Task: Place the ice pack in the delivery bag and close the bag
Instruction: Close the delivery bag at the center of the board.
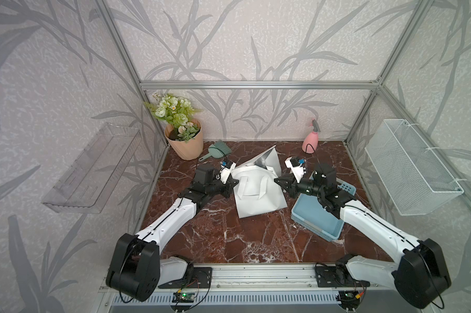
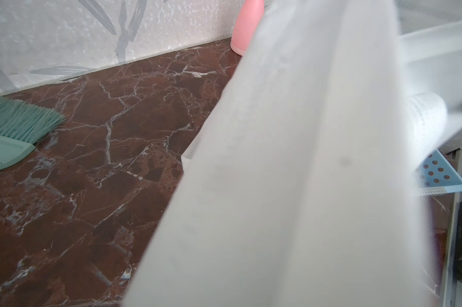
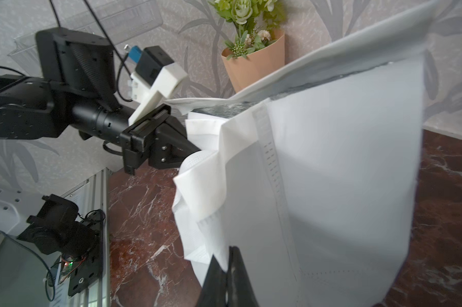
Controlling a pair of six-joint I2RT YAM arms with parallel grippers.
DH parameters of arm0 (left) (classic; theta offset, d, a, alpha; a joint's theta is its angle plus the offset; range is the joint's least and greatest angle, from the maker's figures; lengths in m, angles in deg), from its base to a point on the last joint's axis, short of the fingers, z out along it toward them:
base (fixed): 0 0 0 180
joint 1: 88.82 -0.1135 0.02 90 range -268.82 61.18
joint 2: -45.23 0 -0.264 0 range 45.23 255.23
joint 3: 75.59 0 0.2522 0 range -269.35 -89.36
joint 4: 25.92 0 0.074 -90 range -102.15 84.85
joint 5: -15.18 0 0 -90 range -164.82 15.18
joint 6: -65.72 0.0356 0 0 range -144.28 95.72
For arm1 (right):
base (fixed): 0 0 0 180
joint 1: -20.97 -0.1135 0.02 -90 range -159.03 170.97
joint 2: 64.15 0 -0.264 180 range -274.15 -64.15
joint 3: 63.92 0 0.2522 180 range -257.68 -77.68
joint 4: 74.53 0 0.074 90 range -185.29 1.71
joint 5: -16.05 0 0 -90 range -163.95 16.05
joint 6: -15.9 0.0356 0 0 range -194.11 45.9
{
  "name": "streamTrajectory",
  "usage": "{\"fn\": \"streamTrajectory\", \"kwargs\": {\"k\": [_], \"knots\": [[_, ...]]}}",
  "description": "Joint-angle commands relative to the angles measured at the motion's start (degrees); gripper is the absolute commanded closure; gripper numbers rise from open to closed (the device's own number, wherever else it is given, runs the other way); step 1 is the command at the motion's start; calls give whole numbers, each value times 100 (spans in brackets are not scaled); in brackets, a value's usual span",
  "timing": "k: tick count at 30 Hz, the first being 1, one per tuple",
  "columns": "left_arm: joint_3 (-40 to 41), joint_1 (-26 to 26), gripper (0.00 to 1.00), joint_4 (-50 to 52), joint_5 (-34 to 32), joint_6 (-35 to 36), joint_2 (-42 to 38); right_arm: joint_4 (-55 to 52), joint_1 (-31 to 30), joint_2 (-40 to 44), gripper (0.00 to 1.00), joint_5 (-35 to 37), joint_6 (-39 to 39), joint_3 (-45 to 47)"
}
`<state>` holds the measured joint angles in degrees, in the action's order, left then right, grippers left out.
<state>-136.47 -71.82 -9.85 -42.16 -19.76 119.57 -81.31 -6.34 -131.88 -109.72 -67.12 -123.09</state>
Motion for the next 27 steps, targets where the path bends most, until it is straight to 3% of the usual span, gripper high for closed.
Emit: {"fn": "streamTrajectory", "kwargs": {"k": [1,5,7,9,12,17,20,27], "knots": [[-396,-207,100,429,609,471,85,-195,-355,308,100,98,210,183],[-440,-344,100,560,568,645,41,39,-561,427,100,173,518,540],[-274,-345,100,393,618,613,-58,89,-562,507,78,404,479,742],[-49,-345,100,242,656,636,-197,34,-535,641,66,666,298,870],[174,-346,100,159,583,715,-414,5,-414,870,40,1160,131,1015],[242,-346,100,161,583,740,-538,207,-256,1018,21,1558,-378,1044],[194,-339,100,207,650,753,-485,321,-99,819,15,1436,-616,883],[167,-339,100,256,684,797,-489,577,553,-21,12,253,-724,235]]}}
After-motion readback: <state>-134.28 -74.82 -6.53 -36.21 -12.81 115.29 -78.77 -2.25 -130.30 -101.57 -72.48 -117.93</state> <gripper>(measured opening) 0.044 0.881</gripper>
